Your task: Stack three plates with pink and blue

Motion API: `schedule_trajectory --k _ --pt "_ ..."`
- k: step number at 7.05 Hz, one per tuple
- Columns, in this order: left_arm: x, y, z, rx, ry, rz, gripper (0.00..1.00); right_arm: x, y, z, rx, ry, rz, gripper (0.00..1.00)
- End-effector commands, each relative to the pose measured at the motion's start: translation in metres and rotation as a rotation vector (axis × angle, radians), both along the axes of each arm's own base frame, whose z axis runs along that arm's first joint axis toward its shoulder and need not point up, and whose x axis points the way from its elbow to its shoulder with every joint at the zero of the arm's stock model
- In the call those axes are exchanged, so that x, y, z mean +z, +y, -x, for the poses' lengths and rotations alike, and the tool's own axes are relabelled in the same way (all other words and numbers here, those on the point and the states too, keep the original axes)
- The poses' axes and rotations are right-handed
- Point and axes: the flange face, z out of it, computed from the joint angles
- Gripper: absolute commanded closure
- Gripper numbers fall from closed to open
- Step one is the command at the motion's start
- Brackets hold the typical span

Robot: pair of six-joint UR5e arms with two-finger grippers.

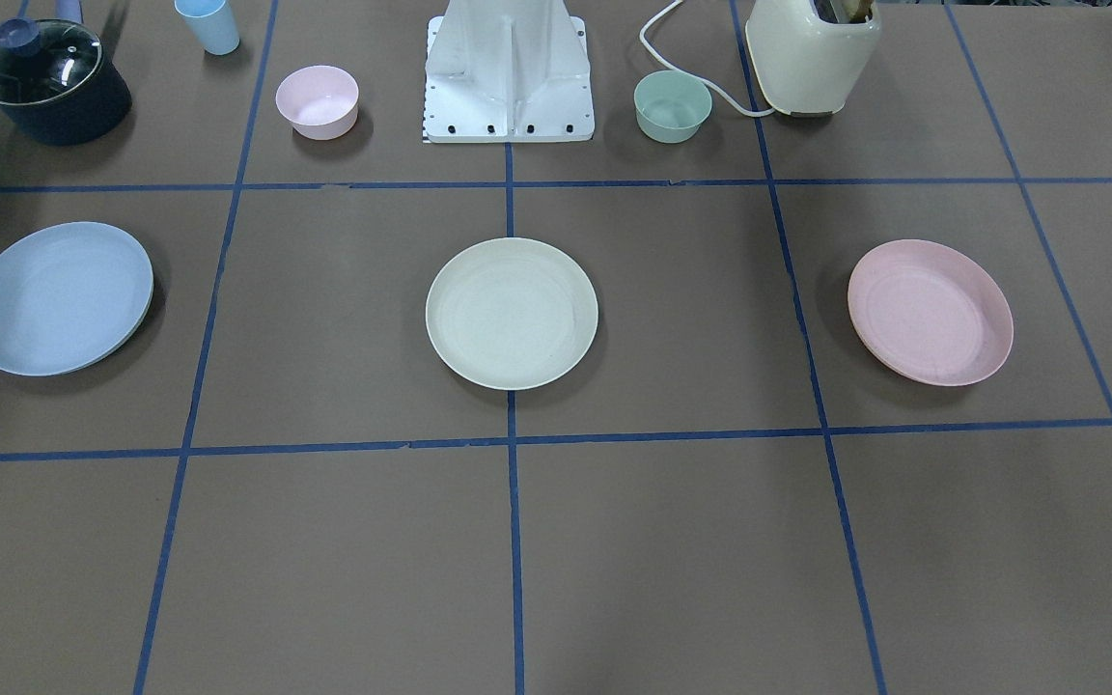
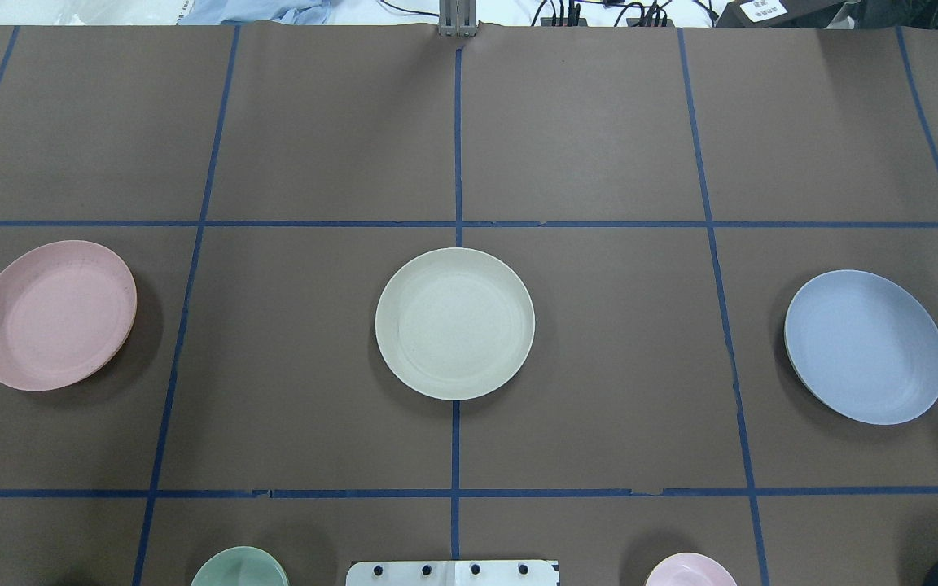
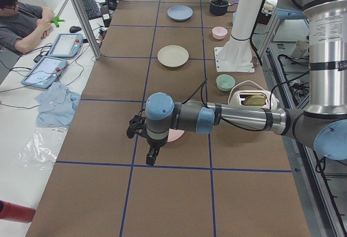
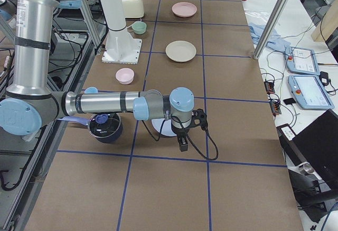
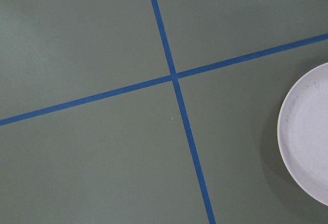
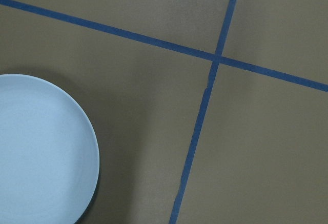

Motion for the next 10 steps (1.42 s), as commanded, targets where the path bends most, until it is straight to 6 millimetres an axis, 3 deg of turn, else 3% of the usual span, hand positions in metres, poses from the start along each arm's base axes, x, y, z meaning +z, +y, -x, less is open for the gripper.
schedule_trajectory --k 1,3,5,6,7,8,9,10 --pt "-0.007 0.000 -0.001 0.003 0.001 -0.014 0.00 0.001 0.000 0.000 0.000 0.000 0.001 0.00" --pt "-0.025 -0.002 -0.001 0.004 -0.001 -0.067 0.00 -0.001 -0.001 0.000 0.003 -0.002 0.002 0.00" --pt "-0.030 -0.007 0.000 -0.007 -0.003 -0.191 0.00 -0.005 -0.001 0.000 0.007 -0.003 -0.005 0.00" --pt "0.002 -0.002 -0.002 0.004 0.025 -0.132 0.00 -0.009 -0.003 -0.001 0.002 0.003 -0.022 0.00" --pt "0.009 -0.005 -0.001 0.002 0.047 -0.146 0.00 -0.017 -0.010 -0.001 0.002 0.007 -0.049 0.00" --pt "-0.005 -0.014 0.002 -0.007 0.023 -0.202 0.00 -0.022 -0.012 -0.001 0.015 -0.002 -0.137 0.00" --pt "-0.033 -0.039 0.010 -0.032 -0.067 -0.279 0.00 -0.031 -0.019 0.000 0.043 -0.010 -0.160 0.00" --pt "-0.064 -0.063 0.011 -0.043 -0.099 -0.363 0.00 -0.057 -0.033 0.000 0.081 -0.005 -0.201 0.00"
